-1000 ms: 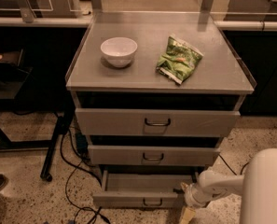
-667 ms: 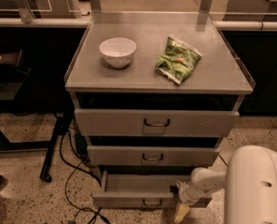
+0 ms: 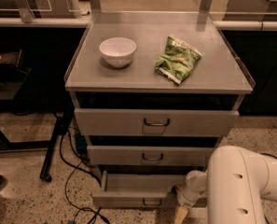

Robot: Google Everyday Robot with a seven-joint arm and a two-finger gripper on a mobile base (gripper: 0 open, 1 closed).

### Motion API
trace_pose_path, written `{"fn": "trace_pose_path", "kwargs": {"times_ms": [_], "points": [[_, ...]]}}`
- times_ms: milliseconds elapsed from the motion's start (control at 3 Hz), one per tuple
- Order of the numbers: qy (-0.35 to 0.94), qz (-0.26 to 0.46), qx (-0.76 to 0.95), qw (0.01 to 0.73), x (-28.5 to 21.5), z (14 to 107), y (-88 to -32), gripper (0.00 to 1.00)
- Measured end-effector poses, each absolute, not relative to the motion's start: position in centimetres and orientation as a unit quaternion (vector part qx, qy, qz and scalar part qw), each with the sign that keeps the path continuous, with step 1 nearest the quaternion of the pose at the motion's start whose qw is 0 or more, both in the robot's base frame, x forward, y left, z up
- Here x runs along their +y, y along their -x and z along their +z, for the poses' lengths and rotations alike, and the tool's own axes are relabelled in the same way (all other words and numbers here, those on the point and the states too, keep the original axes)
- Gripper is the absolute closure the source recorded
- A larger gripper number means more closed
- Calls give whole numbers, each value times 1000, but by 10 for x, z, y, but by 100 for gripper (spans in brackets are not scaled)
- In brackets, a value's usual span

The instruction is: Open bottom drawer

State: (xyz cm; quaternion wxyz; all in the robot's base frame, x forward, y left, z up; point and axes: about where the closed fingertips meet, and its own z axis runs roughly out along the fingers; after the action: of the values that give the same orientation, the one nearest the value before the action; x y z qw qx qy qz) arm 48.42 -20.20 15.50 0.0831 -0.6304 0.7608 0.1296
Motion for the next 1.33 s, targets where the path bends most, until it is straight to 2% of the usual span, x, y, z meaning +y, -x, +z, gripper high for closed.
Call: {"fn": "trace_pose_path", "kwargs": {"times_ms": [333,667,1000,1333], "points": [[613,119,778,65,-229,174,-468,0],[604,121,787,25,-250,220,-420,0],[607,120,785,30,-247,219,-423,0],[614,112,781,28,-234,202,-451,0]]}}
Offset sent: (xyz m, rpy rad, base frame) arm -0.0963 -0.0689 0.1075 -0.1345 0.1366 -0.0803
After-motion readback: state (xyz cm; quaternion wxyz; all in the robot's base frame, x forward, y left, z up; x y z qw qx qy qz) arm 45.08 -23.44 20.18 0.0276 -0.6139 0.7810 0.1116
